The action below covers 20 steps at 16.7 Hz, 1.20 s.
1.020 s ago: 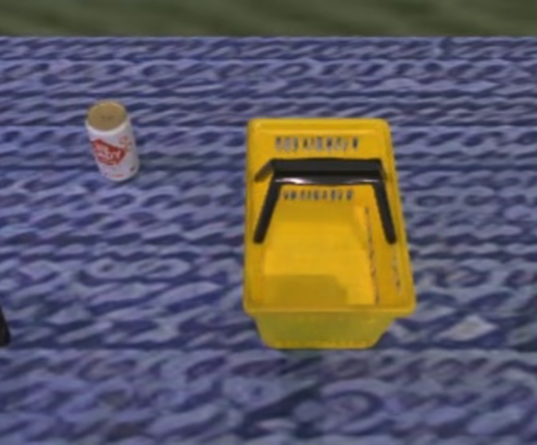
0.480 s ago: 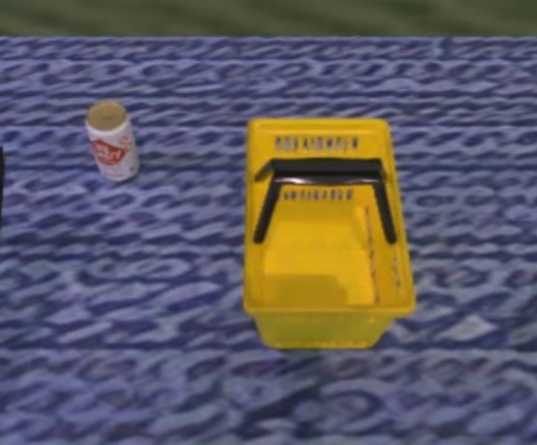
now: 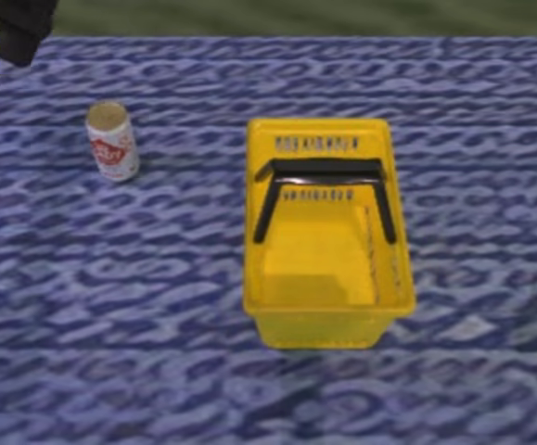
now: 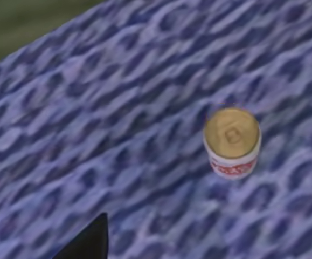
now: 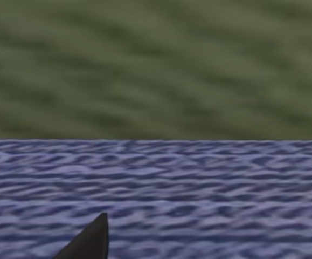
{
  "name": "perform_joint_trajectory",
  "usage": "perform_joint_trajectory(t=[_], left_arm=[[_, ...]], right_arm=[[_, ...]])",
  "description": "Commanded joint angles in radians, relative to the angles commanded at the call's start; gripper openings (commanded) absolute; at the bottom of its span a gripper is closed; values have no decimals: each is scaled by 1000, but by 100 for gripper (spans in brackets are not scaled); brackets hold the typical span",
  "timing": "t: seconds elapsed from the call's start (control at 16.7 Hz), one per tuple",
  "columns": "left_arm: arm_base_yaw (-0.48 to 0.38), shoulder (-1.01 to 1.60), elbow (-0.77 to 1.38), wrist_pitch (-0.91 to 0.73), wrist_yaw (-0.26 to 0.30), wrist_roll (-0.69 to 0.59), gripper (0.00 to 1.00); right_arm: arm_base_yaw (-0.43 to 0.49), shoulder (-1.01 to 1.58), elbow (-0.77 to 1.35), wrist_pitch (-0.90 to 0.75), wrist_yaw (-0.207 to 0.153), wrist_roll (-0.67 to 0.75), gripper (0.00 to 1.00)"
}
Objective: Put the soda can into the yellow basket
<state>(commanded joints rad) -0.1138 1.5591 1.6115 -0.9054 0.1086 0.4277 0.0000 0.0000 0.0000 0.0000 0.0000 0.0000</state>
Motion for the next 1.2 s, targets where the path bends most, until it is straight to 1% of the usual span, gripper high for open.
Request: perform_joint_trajectory(t=[0.3,0.6,0.84,1.2], left_arm=[[-21,446,445,-232,-9,116,100],[-35,810,761,-427,-26,200,100],[-40,981,888,-521,-37,237,100],[-41,1009,908,-537,-39,243,100]], right_arm=[[0,0,0,0,0,0,100],[0,0,0,0,0,0,100],[0,0,0,0,0,0,100],[0,0,0,0,0,0,100]])
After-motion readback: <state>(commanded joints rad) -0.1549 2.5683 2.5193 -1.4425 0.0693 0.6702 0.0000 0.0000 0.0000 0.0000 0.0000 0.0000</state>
